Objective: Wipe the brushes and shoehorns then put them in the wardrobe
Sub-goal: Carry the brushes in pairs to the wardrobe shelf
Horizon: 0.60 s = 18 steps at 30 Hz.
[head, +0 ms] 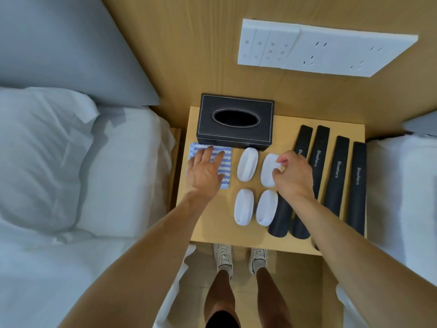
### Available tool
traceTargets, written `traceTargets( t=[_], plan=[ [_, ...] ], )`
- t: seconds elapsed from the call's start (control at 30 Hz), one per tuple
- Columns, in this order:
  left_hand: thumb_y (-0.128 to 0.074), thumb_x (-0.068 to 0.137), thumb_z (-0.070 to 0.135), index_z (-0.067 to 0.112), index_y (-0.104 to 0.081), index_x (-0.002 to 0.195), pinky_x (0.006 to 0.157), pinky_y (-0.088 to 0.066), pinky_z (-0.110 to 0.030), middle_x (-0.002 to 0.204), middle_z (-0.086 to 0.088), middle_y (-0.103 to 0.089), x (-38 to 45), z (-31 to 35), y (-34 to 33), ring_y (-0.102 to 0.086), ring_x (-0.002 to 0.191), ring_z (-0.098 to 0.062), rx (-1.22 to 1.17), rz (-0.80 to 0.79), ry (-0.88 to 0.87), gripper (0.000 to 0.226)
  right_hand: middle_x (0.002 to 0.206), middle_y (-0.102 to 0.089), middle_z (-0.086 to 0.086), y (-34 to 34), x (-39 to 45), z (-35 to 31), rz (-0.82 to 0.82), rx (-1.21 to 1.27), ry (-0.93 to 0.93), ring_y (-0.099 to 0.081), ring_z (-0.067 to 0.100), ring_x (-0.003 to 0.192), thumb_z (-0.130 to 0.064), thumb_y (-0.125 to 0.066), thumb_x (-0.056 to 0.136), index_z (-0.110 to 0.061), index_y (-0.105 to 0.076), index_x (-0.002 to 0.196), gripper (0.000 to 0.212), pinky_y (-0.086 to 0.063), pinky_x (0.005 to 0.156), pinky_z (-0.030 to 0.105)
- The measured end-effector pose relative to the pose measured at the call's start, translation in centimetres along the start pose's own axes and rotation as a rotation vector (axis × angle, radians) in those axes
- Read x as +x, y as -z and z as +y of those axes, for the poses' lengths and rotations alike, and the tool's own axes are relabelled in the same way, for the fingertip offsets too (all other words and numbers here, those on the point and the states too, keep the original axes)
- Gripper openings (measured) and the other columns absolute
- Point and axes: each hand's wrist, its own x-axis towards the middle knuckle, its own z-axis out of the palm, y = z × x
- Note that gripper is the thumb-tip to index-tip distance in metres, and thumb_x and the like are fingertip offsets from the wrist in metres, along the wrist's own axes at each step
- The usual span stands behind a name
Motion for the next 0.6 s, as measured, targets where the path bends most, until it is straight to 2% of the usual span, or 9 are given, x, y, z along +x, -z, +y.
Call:
traceTargets(
  t=[0.1, 0.17, 0.23, 0.3, 0.43, 0.53, 0.6],
  plan=[
    [-0.063, 0.092, 0.032, 0.019, -0.057, 0.125, 0.089, -0.054, -0.04, 0.122, -0.005, -0.063, 0.6, 3.3, 1.8, -0.059, 0.11, -0.026, -0.373, 0.152, 0.111, 0.036, 0.12, -0.057, 0.009, -0.4, 1.1, 0.6, -0.013, 0.02, -0.102, -0.053, 0.018, 0.091, -0.012, -0.069, 0.089, -0.014, -0.056, 0.116, 0.031, -0.031, 0.053, 0.016],
    [-0.064, 0.091, 0.036, 0.017, -0.059, 0.114, 0.077, -0.057, -0.039, 0.106, -0.004, -0.067, 1.2, 5.7, 2.8, -0.064, 0.094, -0.024, -0.52, 0.101, 0.197, 0.03, 0.115, -0.06, 0.011, -0.6, 1.8, 0.9, -0.031, 0.061, -0.171, -0.054, 0.021, 0.091, -0.014, -0.069, 0.088, -0.012, -0.053, 0.114, 0.031, -0.039, 0.055, 0.022],
    [-0.065, 0.089, 0.043, 0.016, -0.058, 0.113, 0.078, -0.057, -0.039, 0.103, -0.004, -0.068, 1.9, 7.7, 3.2, -0.063, 0.095, -0.026, -0.518, -0.01, 0.251, 0.037, 0.114, -0.063, 0.012, -0.8, 2.3, 1.1, -0.054, 0.107, -0.242, -0.06, 0.027, 0.098, -0.019, -0.071, 0.087, -0.011, -0.051, 0.115, 0.035, -0.051, 0.07, 0.031],
    [-0.067, 0.087, 0.041, 0.016, -0.056, 0.117, 0.08, -0.054, -0.036, 0.109, -0.006, -0.067, 2.5, 9.1, 3.1, -0.062, 0.101, -0.028, -0.501, -0.096, 0.312, 0.04, 0.117, -0.063, 0.013, -1.2, 2.8, 1.2, -0.076, 0.135, -0.298, -0.062, 0.03, 0.105, -0.024, -0.074, 0.087, -0.011, -0.05, 0.12, 0.043, -0.055, 0.082, 0.038],
    [-0.069, 0.088, 0.025, 0.014, -0.059, 0.121, 0.079, -0.052, -0.035, 0.117, -0.01, -0.065, 3.0, 10.1, 2.7, -0.063, 0.107, -0.029, -0.517, -0.178, 0.45, 0.036, 0.123, -0.063, 0.015, -1.7, 4.1, 1.2, -0.16, 0.231, -0.349, -0.063, 0.033, 0.112, -0.024, -0.079, 0.084, -0.008, -0.057, 0.123, 0.048, -0.055, 0.092, 0.038],
    [-0.071, 0.084, 0.019, 0.019, -0.063, 0.116, 0.074, -0.052, -0.032, 0.11, -0.008, -0.067, 2.6, 10.4, 3.7, -0.064, 0.101, -0.028, -0.603, -0.161, 0.502, 0.033, 0.125, -0.064, 0.016, -0.8, 4.3, 1.3, -0.237, 0.388, -0.428, -0.064, 0.035, 0.112, -0.017, -0.079, 0.084, -0.008, -0.063, 0.123, 0.043, -0.055, 0.096, 0.046],
    [-0.071, 0.082, 0.016, 0.02, -0.064, 0.11, 0.07, -0.05, -0.03, 0.098, -0.006, -0.065, 2.0, 10.7, 5.2, -0.063, 0.095, -0.028, -0.635, -0.132, 0.511, 0.029, 0.129, -0.062, 0.015, 0.6, 3.7, 1.5, -0.23, 0.524, -0.462, -0.061, 0.036, 0.116, -0.012, -0.078, 0.084, -0.011, -0.065, 0.122, 0.04, -0.054, 0.098, 0.048]
  ],
)
